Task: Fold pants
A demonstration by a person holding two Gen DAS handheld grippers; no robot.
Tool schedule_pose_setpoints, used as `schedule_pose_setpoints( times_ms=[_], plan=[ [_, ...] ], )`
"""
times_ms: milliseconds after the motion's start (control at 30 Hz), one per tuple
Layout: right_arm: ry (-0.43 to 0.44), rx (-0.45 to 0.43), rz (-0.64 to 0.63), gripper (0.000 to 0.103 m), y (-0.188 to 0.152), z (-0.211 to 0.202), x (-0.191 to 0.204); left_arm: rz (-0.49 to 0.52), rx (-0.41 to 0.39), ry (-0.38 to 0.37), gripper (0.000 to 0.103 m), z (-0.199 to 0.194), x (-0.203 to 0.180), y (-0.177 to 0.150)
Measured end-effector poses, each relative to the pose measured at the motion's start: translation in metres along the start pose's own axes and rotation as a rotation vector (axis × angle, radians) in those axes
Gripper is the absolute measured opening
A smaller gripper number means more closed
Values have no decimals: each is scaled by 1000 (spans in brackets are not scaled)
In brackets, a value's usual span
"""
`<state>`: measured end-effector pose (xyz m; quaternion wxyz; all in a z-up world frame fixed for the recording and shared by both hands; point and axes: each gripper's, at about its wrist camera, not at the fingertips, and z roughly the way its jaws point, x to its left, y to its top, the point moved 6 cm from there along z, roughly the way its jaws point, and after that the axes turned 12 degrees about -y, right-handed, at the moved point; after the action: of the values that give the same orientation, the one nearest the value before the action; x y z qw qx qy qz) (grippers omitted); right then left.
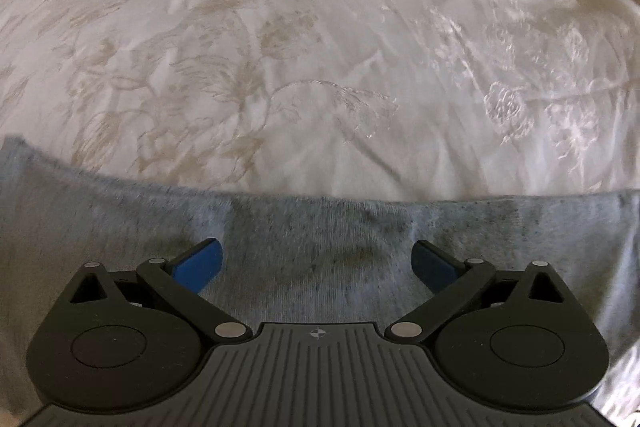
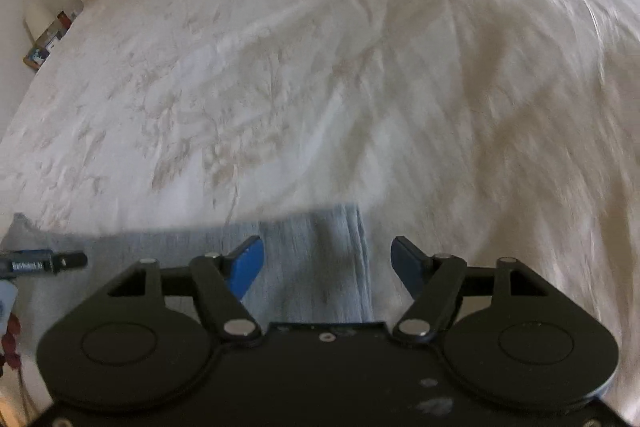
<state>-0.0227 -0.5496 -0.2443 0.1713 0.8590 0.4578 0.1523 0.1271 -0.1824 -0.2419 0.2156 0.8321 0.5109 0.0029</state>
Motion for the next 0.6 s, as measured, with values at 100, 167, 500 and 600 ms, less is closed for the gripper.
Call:
schedule_pose_setpoints(
  times_ms=[100, 167, 500, 600],
  plan=[
    [33, 75, 23, 74, -20, 3, -8, -20, -3, -13, 102, -10, -2, -12],
    [64, 131, 39, 75, -34, 7, -10, -8, 2, -14, 102, -15, -6, -20],
    [78, 142, 17, 103, -58, 30, 18, -21, 55, -20, 102, -13, -14, -56],
    [95, 174, 12, 103, -55, 35, 21, -19, 50, -19, 102, -13, -18, -55]
  ],
)
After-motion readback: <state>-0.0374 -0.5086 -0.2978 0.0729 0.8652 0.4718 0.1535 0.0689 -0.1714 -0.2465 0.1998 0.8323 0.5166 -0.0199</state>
